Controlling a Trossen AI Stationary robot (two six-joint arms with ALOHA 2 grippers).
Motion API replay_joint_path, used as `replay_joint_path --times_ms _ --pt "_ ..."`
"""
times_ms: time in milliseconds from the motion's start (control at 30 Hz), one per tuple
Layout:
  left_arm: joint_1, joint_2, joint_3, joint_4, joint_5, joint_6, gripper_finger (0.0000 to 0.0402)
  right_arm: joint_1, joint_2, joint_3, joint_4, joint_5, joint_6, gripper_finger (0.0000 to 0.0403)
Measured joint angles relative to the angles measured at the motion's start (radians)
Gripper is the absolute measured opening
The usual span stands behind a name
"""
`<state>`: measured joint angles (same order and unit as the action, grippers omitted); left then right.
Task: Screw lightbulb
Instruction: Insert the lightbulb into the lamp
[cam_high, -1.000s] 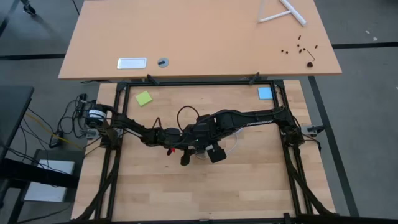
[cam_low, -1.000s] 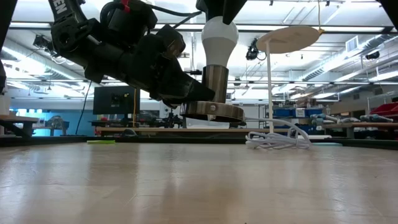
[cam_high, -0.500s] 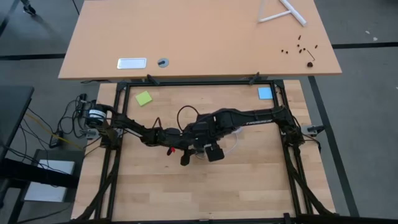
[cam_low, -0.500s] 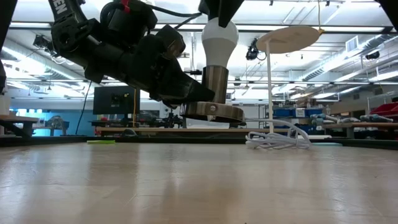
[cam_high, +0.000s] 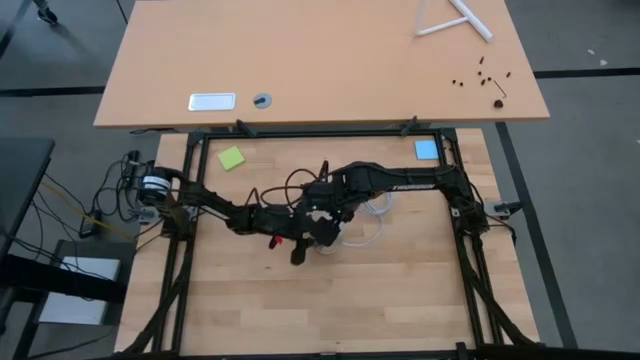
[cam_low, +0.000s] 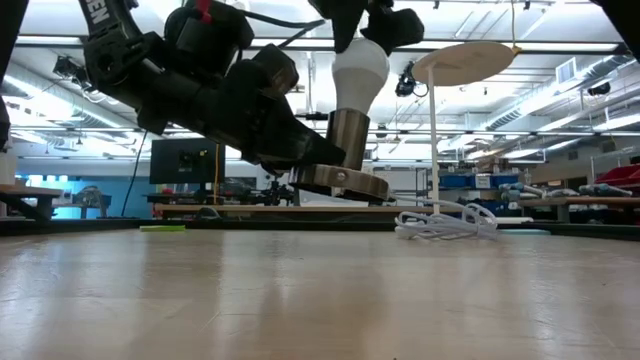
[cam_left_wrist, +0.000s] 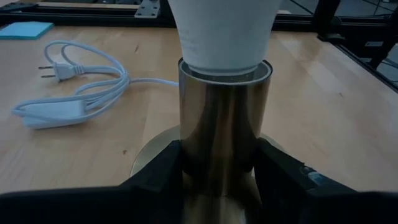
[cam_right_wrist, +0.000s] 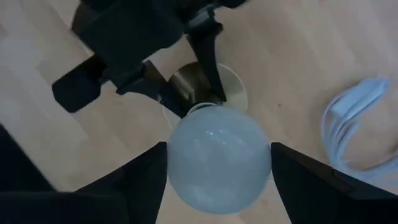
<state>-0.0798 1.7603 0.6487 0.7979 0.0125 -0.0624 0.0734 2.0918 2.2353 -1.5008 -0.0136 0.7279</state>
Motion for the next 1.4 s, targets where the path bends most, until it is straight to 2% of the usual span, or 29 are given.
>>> replay_joint_path --times_ms 233,600,700,800,900,967,1033,1233,1400 --pt "-0.001 0.000 0.000 0.003 0.006 0.007 0.0159 -0.002 0.000 0.003 0.029 -0.049 -0.018 0.0301" --pt "-0.001 0.000 0.000 0.006 0.006 0.007 0.0159 -0.001 0.000 0.079 0.031 -0.057 -0.150 0.0369" --pt "-0.001 0.000 0.000 0.006 0.005 0.007 0.0159 0.004 0.000 0.092 0.026 -0.058 -0.285 0.0387" --pt "-0.001 0.000 0.000 0.005 0.005 0.007 0.0159 0.029 0.001 0.092 -0.005 -0.048 -0.514 0.0393" --pt "-0.001 0.000 0.000 0.002 0.005 0.007 0.0159 0.067 0.001 0.089 -0.035 0.030 -0.723 0.0392" --pt "-0.001 0.000 0.000 0.003 0.005 0.007 0.0159 0.086 0.001 0.085 -0.033 0.095 -0.806 0.0390" --pt "-0.001 0.000 0.000 0.002 0.005 0.007 0.0159 0.099 0.002 0.084 -0.023 0.140 -0.851 0.0388" --pt "-0.001 0.000 0.000 0.002 0.005 0.007 0.0159 0.109 0.002 0.084 -0.011 0.144 -0.941 0.0380" --pt "-0.001 0.000 0.000 -0.003 0.005 0.007 0.0159 0.085 0.002 0.084 0.002 0.073 -0.963 0.0374"
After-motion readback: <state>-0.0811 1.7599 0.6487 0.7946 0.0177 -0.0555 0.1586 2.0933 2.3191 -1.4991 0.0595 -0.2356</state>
